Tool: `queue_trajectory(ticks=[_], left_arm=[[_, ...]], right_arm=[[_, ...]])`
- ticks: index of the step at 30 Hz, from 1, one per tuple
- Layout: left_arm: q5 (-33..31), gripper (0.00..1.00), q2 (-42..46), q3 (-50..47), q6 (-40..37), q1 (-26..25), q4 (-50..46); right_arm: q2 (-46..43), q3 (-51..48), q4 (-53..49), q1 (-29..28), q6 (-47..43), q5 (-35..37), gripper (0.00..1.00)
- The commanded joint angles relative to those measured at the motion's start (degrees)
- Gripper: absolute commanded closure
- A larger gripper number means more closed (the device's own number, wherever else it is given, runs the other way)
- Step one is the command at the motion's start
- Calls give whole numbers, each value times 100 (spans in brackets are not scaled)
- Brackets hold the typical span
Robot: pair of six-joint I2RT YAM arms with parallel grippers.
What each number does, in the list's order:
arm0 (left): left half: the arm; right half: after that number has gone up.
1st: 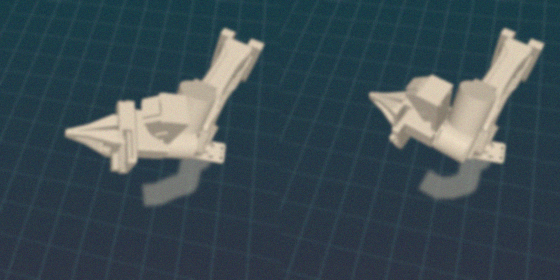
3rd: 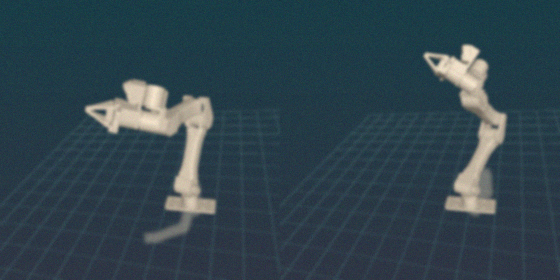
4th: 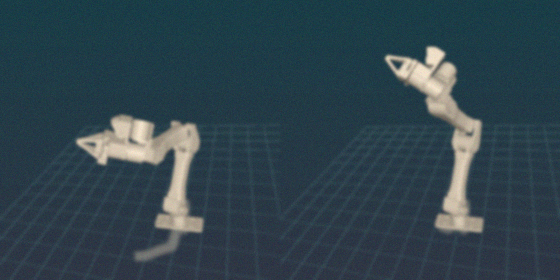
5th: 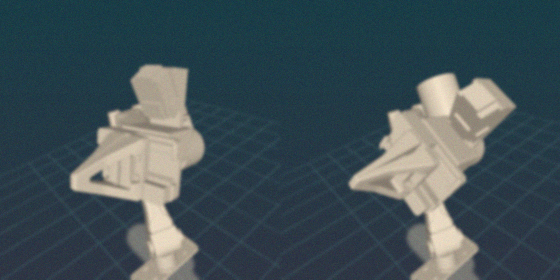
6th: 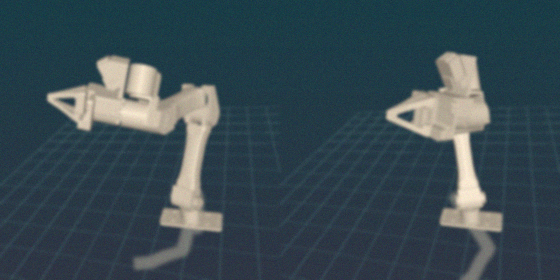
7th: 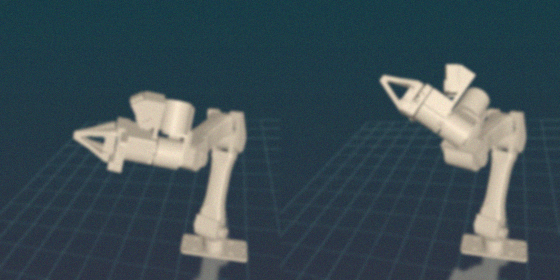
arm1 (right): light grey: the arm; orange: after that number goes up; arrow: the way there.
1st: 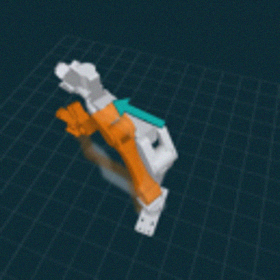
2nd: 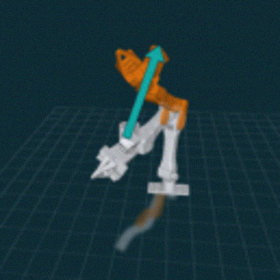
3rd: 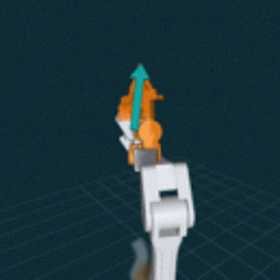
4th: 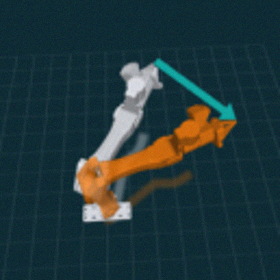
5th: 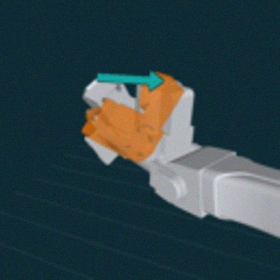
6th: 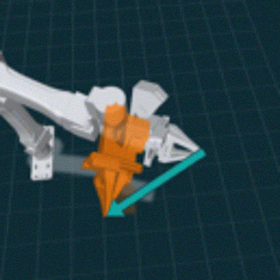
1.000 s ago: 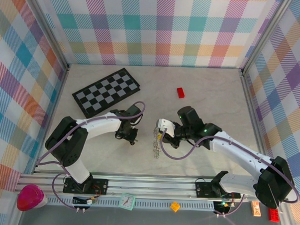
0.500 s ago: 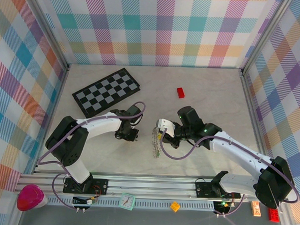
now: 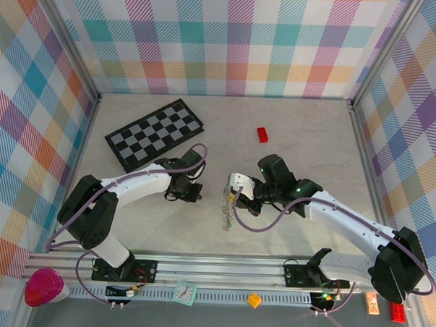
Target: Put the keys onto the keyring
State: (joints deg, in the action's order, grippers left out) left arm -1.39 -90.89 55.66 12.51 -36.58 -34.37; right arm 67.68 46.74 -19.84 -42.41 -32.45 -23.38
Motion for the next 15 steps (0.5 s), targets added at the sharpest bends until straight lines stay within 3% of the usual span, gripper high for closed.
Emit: queue_trajectory(ticks=[1, 15], left_arm=[[215, 98, -153, -54, 291, 54, 69], [64, 96, -380, -108, 362, 53, 1]], right_arm=[[-53, 246, -29, -23, -124, -123, 100], [-53, 242, -56, -24, -104, -132, 100]])
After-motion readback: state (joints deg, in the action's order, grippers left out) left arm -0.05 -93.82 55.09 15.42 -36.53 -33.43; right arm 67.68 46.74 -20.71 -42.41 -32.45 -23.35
